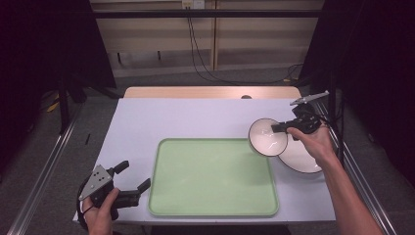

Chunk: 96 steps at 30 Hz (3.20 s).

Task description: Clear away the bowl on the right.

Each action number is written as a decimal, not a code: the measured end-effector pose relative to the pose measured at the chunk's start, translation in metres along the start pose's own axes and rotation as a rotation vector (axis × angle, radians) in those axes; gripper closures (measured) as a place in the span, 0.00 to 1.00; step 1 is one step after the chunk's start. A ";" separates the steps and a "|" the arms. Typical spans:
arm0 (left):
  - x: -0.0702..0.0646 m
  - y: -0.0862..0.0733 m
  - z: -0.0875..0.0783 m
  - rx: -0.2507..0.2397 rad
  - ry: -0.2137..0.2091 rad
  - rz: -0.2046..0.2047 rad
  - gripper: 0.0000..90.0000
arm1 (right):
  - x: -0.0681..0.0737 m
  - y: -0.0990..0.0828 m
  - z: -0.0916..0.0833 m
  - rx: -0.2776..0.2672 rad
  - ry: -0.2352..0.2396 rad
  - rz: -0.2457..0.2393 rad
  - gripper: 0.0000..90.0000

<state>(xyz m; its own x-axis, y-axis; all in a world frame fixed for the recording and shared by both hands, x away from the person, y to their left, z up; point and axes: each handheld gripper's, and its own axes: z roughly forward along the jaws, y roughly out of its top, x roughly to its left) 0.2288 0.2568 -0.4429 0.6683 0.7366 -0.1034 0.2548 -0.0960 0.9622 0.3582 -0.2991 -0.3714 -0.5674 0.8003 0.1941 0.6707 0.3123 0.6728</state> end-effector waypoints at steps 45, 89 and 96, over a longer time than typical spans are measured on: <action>0.000 0.000 -0.001 -0.001 -0.006 0.002 0.02 | -0.006 0.006 0.068 0.120 0.003 0.046 0.91; 0.000 0.000 -0.002 -0.004 -0.003 0.003 0.02 | -0.007 -0.003 0.088 0.192 -0.058 0.042 0.93; -0.001 0.000 -0.002 -0.003 -0.004 0.006 0.02 | -0.004 -0.005 0.090 0.174 -0.076 0.000 0.92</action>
<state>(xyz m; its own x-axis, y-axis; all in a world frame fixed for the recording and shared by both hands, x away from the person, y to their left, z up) 0.2271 0.2576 -0.4419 0.6727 0.7333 -0.0991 0.2491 -0.0983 0.9635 0.3997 -0.2581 -0.4397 -0.5340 0.8346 0.1355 0.7469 0.3906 0.5381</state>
